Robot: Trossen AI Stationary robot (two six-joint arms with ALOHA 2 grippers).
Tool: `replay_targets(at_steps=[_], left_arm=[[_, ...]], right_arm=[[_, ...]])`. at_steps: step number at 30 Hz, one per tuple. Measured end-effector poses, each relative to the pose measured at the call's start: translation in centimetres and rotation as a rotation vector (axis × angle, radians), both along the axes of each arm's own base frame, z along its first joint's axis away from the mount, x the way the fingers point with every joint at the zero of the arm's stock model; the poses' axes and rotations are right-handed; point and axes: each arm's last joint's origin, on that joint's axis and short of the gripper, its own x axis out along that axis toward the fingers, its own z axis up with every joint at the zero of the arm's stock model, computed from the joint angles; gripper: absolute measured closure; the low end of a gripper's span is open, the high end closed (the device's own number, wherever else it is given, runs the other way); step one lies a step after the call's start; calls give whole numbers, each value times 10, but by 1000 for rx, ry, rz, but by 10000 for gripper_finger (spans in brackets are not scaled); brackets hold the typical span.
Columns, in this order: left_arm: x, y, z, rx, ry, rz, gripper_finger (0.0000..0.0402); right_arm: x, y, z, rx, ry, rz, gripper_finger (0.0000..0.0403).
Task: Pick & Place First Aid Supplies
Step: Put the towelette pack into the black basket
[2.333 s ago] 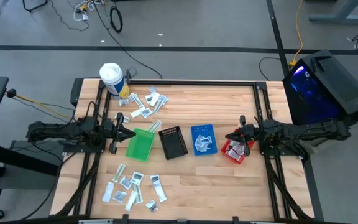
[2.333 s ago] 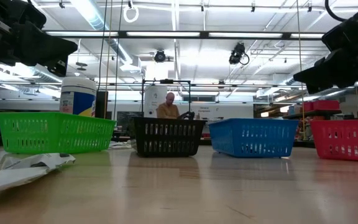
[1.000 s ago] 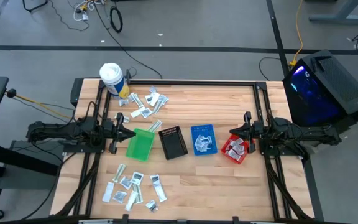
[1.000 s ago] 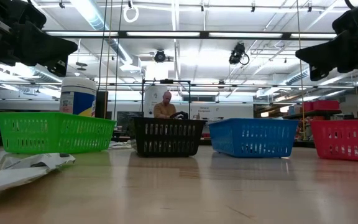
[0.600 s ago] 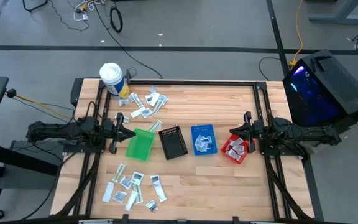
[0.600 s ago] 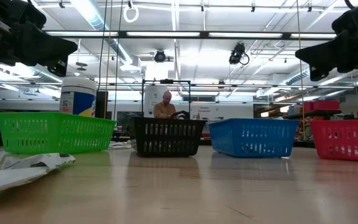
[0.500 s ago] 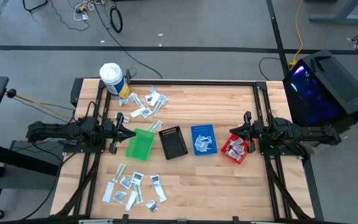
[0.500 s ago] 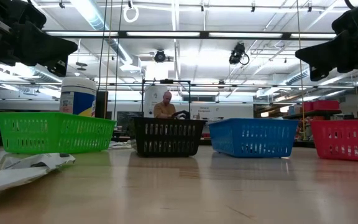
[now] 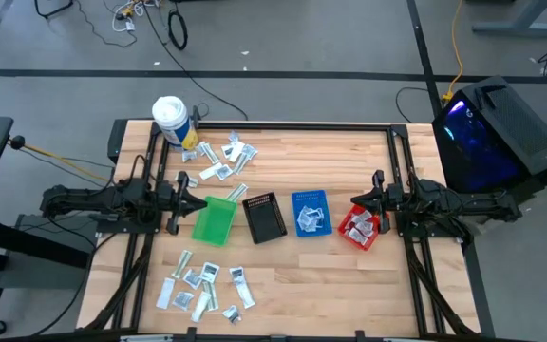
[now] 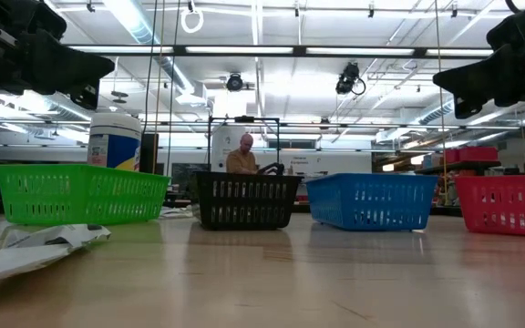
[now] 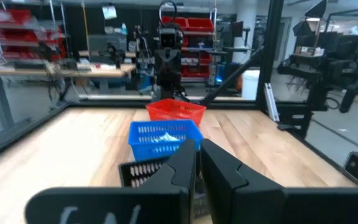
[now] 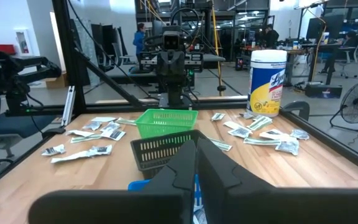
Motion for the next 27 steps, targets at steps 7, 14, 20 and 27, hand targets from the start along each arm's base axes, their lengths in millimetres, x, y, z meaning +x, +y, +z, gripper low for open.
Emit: replay_targets(at_steps=[7, 14, 20, 27], left_arm=[[-2, -1, 16, -181, -154, -67, 369], [-10, 0, 40, -264, -338, -77, 369], [-13, 0, 71, -264, -312, -74, 395], [-4, 0, 117, -262, -277, -68, 398]], right_arm=[[0, 0, 0, 0, 0, 0, 380], [0, 0, 0, -1, 0, 0, 380], [0, 0, 0, -1, 0, 0, 380], [0, 0, 0, -1, 0, 0, 380]])
